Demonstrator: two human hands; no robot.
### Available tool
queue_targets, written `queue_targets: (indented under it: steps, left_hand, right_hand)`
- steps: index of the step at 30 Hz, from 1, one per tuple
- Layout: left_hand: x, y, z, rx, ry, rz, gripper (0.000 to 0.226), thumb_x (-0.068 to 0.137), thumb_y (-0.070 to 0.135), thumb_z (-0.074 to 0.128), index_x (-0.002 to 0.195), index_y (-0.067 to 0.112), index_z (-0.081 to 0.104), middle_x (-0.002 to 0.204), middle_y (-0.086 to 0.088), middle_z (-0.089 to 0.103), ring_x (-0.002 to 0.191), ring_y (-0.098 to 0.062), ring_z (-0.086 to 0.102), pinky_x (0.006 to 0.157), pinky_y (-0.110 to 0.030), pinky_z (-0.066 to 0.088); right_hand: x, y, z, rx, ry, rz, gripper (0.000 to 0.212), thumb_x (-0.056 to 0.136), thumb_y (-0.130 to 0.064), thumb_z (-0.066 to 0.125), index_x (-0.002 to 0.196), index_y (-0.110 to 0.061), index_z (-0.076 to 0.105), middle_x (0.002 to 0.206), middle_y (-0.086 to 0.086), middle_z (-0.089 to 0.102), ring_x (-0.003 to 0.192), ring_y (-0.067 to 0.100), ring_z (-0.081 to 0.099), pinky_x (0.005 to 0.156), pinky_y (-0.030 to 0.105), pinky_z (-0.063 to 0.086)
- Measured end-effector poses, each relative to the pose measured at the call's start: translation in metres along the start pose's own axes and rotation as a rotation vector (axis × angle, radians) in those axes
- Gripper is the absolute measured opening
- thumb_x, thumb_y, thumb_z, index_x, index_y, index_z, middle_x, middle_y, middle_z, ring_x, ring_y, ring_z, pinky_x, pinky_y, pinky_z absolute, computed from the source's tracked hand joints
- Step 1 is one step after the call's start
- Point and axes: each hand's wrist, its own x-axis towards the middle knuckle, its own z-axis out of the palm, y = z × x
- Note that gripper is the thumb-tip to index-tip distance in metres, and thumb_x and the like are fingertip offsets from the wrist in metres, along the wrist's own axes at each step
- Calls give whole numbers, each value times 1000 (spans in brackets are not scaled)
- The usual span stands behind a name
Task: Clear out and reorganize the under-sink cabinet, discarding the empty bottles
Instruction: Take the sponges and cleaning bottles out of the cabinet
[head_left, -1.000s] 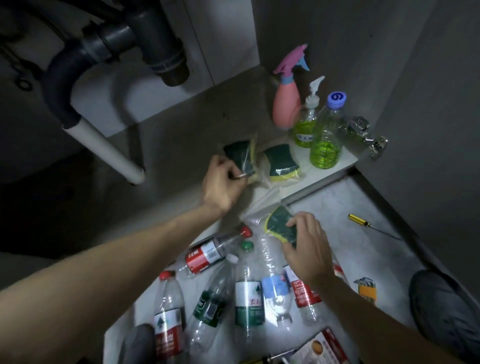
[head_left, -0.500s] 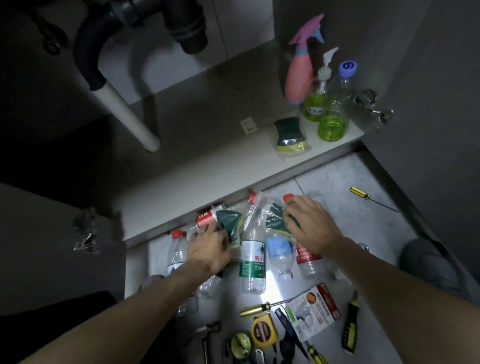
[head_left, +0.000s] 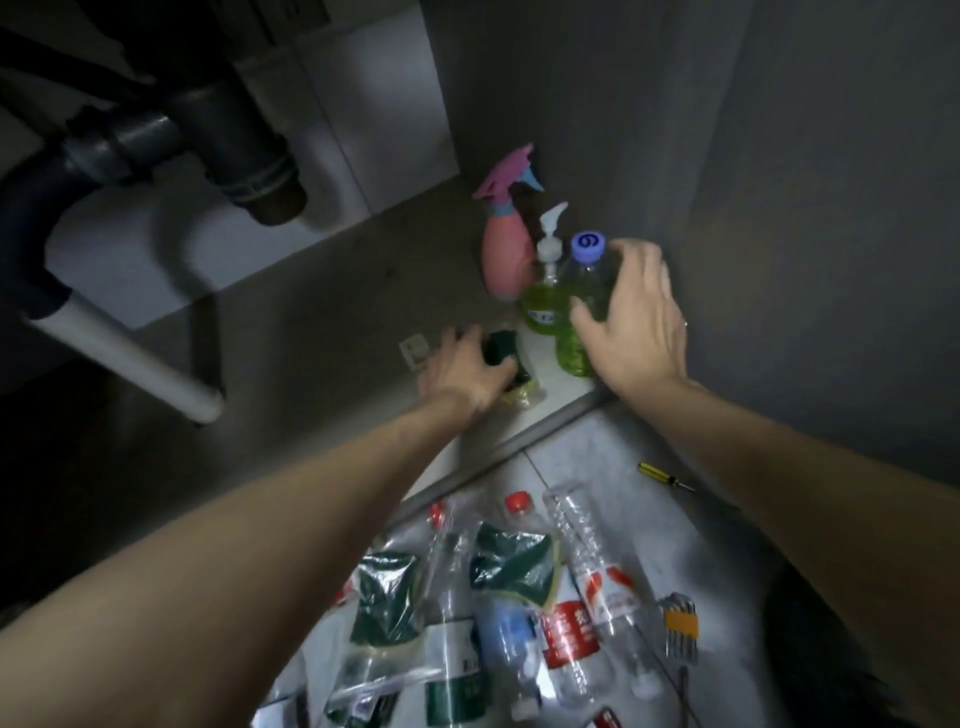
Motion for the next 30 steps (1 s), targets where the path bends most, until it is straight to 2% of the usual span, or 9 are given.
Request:
queue_targets:
  steps: [4,8,11,15,20,22,25,28,30]
  left_hand:
    - [14,6,30,6,-85,-51,81,79,64,67,145,30,36,152,-11,27,132,-38,42,106,-46,41]
    - [14,1,36,55,-106,-16,86,69,54,79,138,24,39,145,-13,32,126,-38,46,102,-42,45]
    - [2,-7,29,-52,-65,25,71,63,50,82,120,24,49,133,-5,41,112,-29,54,94,-40,50]
    - [-52,-30,21,-222,19,180,49,68,51,62,110,29,48,113,7,42,104,-20,50,88,-31,44]
    - [-156,-86,26,-209,-201,358,54,73,42,63,121,42,38,134,20,36,113,-6,48,87,-23,48]
    - [-193,-104,31,-187,-286,354,61,75,41,61,130,41,35,140,18,33,120,-6,45,92,-22,47]
    - [-231,-119,41,-119,-340,413,70,80,36,66,141,33,33,145,12,33,128,-10,41,106,-29,44]
    - [-250,-123,52,13,-406,508,75,79,44,68,145,30,35,150,9,33,134,-9,35,112,-28,32]
    - [-253,-120,55,98,-423,536,64,80,54,62,138,32,45,148,9,36,135,-8,32,116,-32,29]
  right_hand:
    - [15,-10,17,17,-74,67,78,83,-45,72,144,-11,39,137,10,49,128,30,46,101,45,43]
    - [17,-12,25,26,-79,156,57,88,-43,68,132,-13,47,129,9,55,120,32,53,95,43,44]
    - [7,-10,19,85,-60,143,54,88,-47,66,129,-16,49,126,5,57,118,27,54,88,37,42]
    - [-20,-3,2,130,-42,138,51,85,-57,62,119,-21,50,118,-1,59,114,23,55,83,35,42]
    - [-58,3,-14,61,-134,186,52,84,-66,56,109,-22,48,104,3,58,103,28,58,80,38,44]
    - [-76,3,-23,-12,-185,150,50,85,-67,55,103,-22,46,99,3,54,98,28,57,79,39,46]
    - [-98,0,-36,-105,-239,87,46,86,-66,54,96,-23,43,96,2,51,92,25,55,76,37,45]
    - [-114,3,-50,-148,-276,66,46,87,-65,55,99,-21,48,96,2,53,91,23,53,76,38,48]
    - [-122,7,-59,-137,-269,87,45,87,-63,57,102,-21,49,96,0,52,94,23,52,76,39,49]
